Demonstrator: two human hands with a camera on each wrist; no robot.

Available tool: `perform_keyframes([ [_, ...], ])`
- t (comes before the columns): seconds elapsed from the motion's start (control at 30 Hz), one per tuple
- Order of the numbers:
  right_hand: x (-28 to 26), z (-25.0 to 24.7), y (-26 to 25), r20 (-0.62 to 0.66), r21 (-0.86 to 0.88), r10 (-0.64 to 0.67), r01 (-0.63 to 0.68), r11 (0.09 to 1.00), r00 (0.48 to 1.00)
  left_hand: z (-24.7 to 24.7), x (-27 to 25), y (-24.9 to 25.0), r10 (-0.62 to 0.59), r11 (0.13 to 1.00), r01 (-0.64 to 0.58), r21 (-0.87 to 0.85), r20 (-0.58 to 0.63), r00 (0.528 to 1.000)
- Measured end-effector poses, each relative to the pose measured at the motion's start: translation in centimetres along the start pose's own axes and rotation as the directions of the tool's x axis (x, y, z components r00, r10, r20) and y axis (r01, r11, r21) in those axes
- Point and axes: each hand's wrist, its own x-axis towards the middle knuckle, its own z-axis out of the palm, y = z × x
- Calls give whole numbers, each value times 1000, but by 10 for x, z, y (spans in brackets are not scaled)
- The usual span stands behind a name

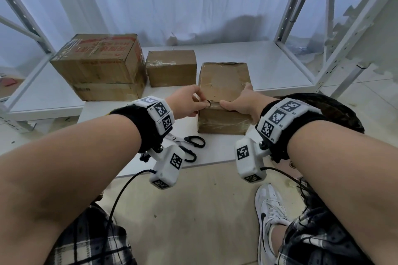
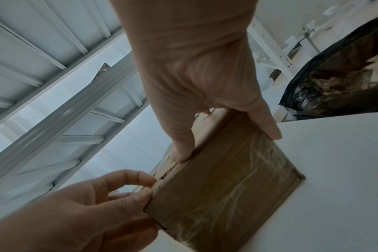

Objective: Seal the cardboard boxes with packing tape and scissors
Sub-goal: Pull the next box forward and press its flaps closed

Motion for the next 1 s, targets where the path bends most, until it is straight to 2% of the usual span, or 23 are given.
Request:
perform_keyframes([
  [0.17,-1,0,2,12,40,-46,45,998,999,6,7,1,-22,998,24,50,-40,999],
  [0.3,-8,1,0,-5,79,-62,62,995,998,11,17,-1,-61,998,64,19,-127,990],
  [0.53,-24,3,-5,-96,-29,-152,150,988,984,6,32,-15,-117,992,102,-69,-256,960],
  [0.63,-25,3,-5,-104,-58,-170,165,985,980,1,31,-20,-133,968,73,-239,-248,960],
  [0.8,-26,2,-6,-127,-115,-206,191,975,970,-7,29,-28,-155,907,89,-413,-129,979],
  [1.0,-28,1,-8,-168,-228,-259,218,949,951,-2,31,-28,-192,924,109,-366,-198,961],
])
